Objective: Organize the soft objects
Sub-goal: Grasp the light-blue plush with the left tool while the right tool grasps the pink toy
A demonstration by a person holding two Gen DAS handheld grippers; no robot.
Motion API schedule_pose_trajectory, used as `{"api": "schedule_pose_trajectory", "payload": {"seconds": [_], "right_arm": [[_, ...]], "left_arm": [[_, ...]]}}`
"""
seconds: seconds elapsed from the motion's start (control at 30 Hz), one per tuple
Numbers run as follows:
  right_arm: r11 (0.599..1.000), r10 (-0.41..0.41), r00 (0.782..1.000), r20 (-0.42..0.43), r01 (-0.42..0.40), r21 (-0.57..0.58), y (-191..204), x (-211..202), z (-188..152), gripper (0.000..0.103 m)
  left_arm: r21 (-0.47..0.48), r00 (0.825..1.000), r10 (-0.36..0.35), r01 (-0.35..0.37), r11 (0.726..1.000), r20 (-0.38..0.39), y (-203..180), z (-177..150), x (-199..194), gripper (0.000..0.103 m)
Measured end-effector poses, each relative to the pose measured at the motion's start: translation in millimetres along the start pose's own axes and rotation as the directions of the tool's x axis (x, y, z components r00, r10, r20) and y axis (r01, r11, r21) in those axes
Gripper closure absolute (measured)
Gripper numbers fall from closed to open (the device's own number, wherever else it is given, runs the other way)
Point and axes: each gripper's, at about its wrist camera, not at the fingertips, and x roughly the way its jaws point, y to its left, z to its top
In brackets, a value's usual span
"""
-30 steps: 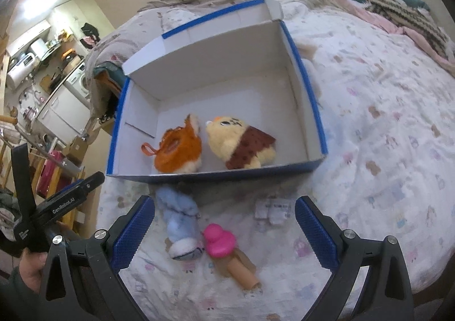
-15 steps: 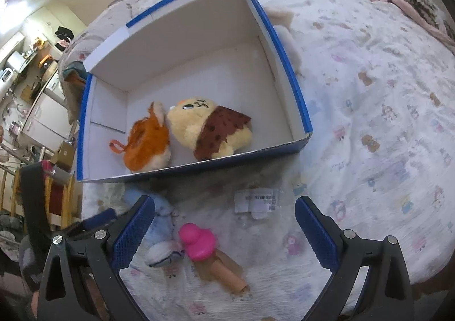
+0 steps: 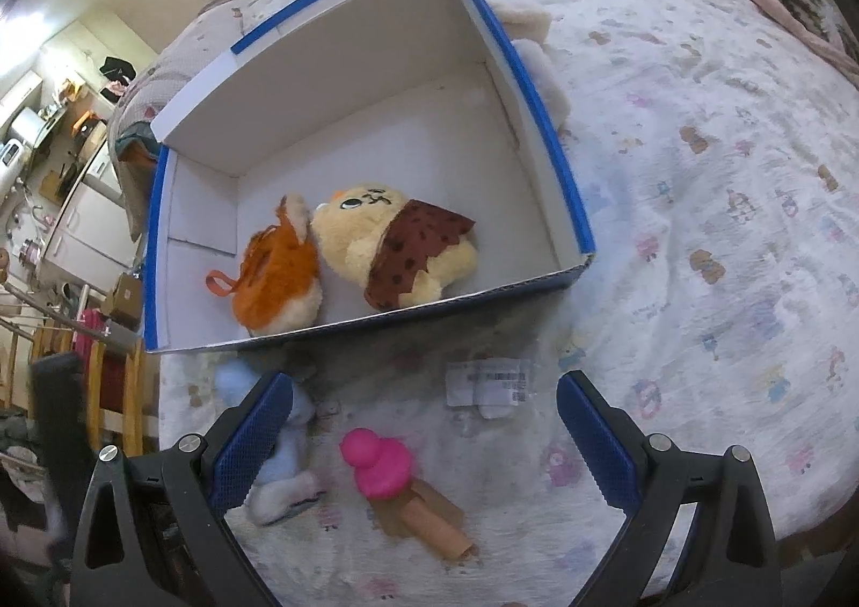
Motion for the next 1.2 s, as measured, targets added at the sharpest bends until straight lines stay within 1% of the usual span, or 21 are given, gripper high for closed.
{"api": "schedule_pose_trajectory", "payload": {"seconds": [0.1,0.17,0.23,0.33,0.4,0.5,0.53,0.57,0.6,0.63,0.67,0.7,0.8,0.9,0.97,1.0,1.03,1.1,1.17,1.2], "right_arm": [[1.000,-0.001,1.000,-0.009,0.000,-0.013,4.1,3.2,-0.3,0.000],[1.000,0.000,1.000,-0.017,-0.001,-0.022,7.1,5.6,-0.3,0.000],[0.999,-0.001,1.000,-0.027,0.000,-0.033,10.3,8.6,-1.1,0.000],[0.999,-0.004,0.999,-0.049,0.002,-0.052,15.3,15.1,-2.8,0.000],[0.998,0.001,0.997,-0.080,-0.007,-0.067,19.8,22.8,-4.8,0.000],[0.996,0.022,0.991,-0.135,-0.033,-0.077,24.8,35.0,-9.3,0.000],[0.996,0.018,0.989,-0.148,-0.030,-0.080,26.1,38.5,-11.1,0.000],[0.996,0.011,0.987,-0.159,-0.026,-0.088,27.7,41.7,-12.9,0.000],[0.995,0.012,0.985,-0.175,-0.029,-0.097,30.0,45.8,-15.2,0.001],[0.994,0.016,0.981,-0.192,-0.037,-0.106,32.6,49.5,-18.2,0.007],[0.992,0.020,0.976,-0.218,-0.047,-0.120,36.1,54.8,-21.3,0.011],[0.990,0.020,0.970,-0.243,-0.053,-0.134,39.5,59.9,-24.6,0.016],[0.985,0.001,0.954,-0.300,-0.054,-0.166,46.8,74.8,-33.3,0.017],[0.988,0.005,0.937,-0.349,-0.058,-0.140,45.0,89.2,-36.4,0.022],[0.990,-0.007,0.925,-0.379,-0.046,-0.130,43.8,98.5,-39.5,0.033],[0.991,-0.013,0.920,-0.392,-0.040,-0.128,43.3,103.0,-40.1,0.051],[0.991,-0.018,0.916,-0.401,-0.037,-0.130,44.3,106.8,-41.1,0.059],[0.988,-0.046,0.916,-0.398,-0.018,-0.156,47.1,109.1,-42.7,0.059],[0.985,-0.035,0.931,-0.365,-0.030,-0.170,51.5,103.6,-41.0,0.059],[0.983,-0.028,0.941,-0.337,-0.035,-0.178,53.8,97.8,-38.7,0.059]], "left_arm": [[0.007,0.999,0.008,-0.008,1.000,0.053,13.3,2.9,-29.2,0.090],[-0.001,0.996,0.031,-0.031,1.000,0.087,26.5,3.7,-46.4,0.090],[-0.017,0.994,0.050,-0.049,0.999,0.097,39.9,6.6,-54.2,0.090],[-0.041,0.992,0.094,-0.090,0.995,0.081,58.6,8.4,-50.6,0.090],[-0.058,0.993,0.102,-0.099,0.993,0.061,67.2,7.4,-41.9,0.090],[-0.074,0.990,0.124,-0.119,0.990,0.074,73.9,5.7,-32.2,0.090],[-0.080,0.987,0.138,-0.131,0.988,0.086,76.6,4.6,-29.6,0.090],[-0.088,0.984,0.154,-0.147,0.985,0.084,78.7,5.8,-28.4,0.090],[-0.108,0.986,0.154,-0.146,0.983,0.070,80.9,6.0,-25.5,0.090],[-0.119,0.989,0.137,-0.129,0.985,0.061,80.0,5.6,-23.3,0.090],[-0.122,0.990,0.129,-0.121,0.985,0.058,80.2,5.0,-21.3,0.090],[-0.121,0.989,0.131,-0.123,0.985,0.061,79.8,4.3,-20.7,0.090],[-0.110,0.987,0.142,-0.133,0.985,0.076,76.7,3.0,-20.6,0.090],[-0.110,0.987,0.138,-0.129,0.986,0.078,76.8,2.7,-20.2,0.090],[-0.115,0.988,0.132,-0.123,0.986,0.076,77.5,2.9,-20.1,0.090],[-0.119,0.989,0.129,-0.119,0.986,0.076,78.6,3.0,-20.2,0.090],[-0.121,0.989,0.128,-0.118,0.986,0.077,79.0,3.2,-20.4,0.090],[-0.122,0.988,0.129,-0.118,0.985,0.081,79.4,3.3,-21.4,0.090],[-0.121,0.988,0.128,-0.118,0.986,0.085,79.4,2.7,-22.2,0.090],[-0.121,0.988,0.129,-0.118,0.986,0.087,79.5,2.4,-22.5,0.090]]}}
